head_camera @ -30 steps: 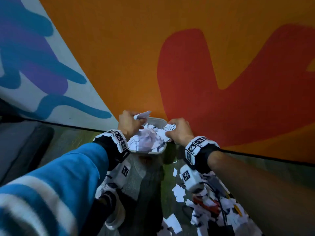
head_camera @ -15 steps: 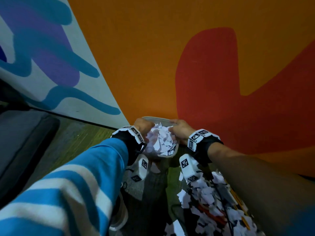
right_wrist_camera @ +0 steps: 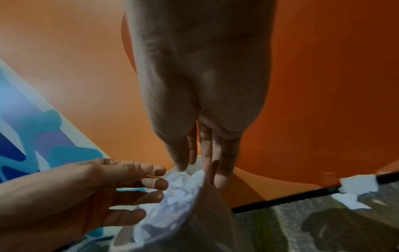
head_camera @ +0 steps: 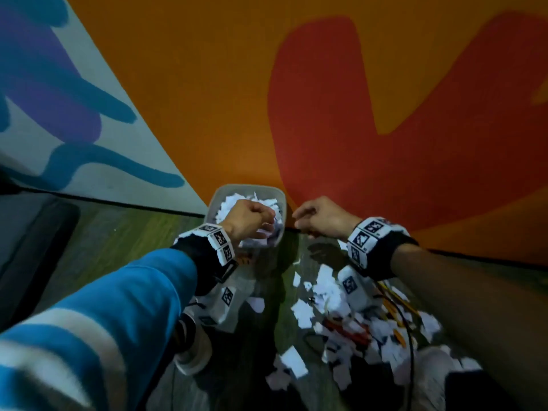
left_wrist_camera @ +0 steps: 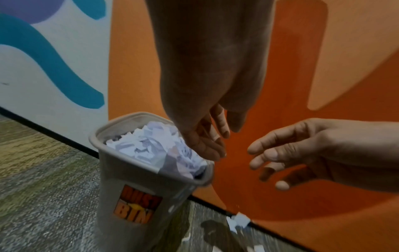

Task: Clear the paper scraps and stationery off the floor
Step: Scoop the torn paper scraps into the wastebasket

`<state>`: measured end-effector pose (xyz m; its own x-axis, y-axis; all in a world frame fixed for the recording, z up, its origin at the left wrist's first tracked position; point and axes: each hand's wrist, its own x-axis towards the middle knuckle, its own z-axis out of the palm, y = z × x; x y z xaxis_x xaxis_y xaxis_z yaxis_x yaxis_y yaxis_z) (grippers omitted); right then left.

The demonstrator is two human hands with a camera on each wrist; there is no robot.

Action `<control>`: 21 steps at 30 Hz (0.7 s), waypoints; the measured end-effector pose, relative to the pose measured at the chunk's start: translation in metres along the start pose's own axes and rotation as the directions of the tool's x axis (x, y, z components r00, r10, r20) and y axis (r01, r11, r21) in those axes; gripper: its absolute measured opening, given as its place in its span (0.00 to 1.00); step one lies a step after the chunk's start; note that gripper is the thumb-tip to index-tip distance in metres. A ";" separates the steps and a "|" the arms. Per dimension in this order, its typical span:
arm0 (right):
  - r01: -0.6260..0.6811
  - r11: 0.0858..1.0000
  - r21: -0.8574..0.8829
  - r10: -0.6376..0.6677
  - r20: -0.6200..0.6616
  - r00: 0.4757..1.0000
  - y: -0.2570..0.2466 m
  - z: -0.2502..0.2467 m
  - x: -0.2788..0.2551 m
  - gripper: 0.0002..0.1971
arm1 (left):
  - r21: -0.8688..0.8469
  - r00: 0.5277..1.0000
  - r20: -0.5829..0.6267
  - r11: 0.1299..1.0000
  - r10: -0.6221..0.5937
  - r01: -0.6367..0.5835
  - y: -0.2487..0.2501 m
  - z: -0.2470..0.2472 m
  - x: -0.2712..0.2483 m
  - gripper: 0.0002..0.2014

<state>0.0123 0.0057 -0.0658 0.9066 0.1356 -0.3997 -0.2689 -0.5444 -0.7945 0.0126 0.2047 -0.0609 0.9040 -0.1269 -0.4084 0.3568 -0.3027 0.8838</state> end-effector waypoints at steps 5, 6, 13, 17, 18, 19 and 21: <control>-0.164 0.982 -0.098 0.173 0.098 0.980 0.071 -0.018 -0.023 0.06 | 0.206 0.987 0.156 0.978 -0.047 0.014 -0.036 0.044 -0.005 0.07; -0.207 0.973 -0.097 0.217 0.109 0.970 0.089 -0.020 -0.025 0.06 | 0.227 0.981 0.183 0.973 -0.071 0.028 -0.045 0.051 -0.003 0.07; -0.285 0.951 -0.118 0.288 0.007 0.958 0.196 -0.005 -0.036 0.21 | 0.233 0.969 0.182 0.965 -0.165 0.121 -0.122 0.105 0.024 0.08; -0.335 0.928 -0.164 0.315 -0.136 0.939 0.248 0.013 -0.041 0.16 | 0.270 0.973 0.163 0.956 -0.164 0.116 -0.177 0.147 0.032 0.13; -0.352 0.918 -0.182 0.329 -0.142 0.933 0.259 0.017 -0.043 0.17 | 0.292 0.972 0.171 0.950 -0.163 0.108 -0.184 0.157 0.032 0.12; -0.381 0.910 -0.164 0.362 -0.134 0.923 0.266 0.021 -0.046 0.18 | 0.309 0.970 0.181 0.946 -0.163 0.101 -0.191 0.166 0.033 0.11; -0.395 0.908 -0.139 0.383 -0.102 0.918 0.282 0.029 -0.049 0.19 | 0.306 0.967 0.193 0.946 -0.167 0.102 -0.198 0.185 0.034 0.08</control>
<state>-0.1178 -0.1312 -0.2835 0.7626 -0.1687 -0.6245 -0.5565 -0.6633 -0.5003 -0.0714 0.0854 -0.2921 0.7689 -0.2548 -0.5864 0.3576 -0.5888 0.7248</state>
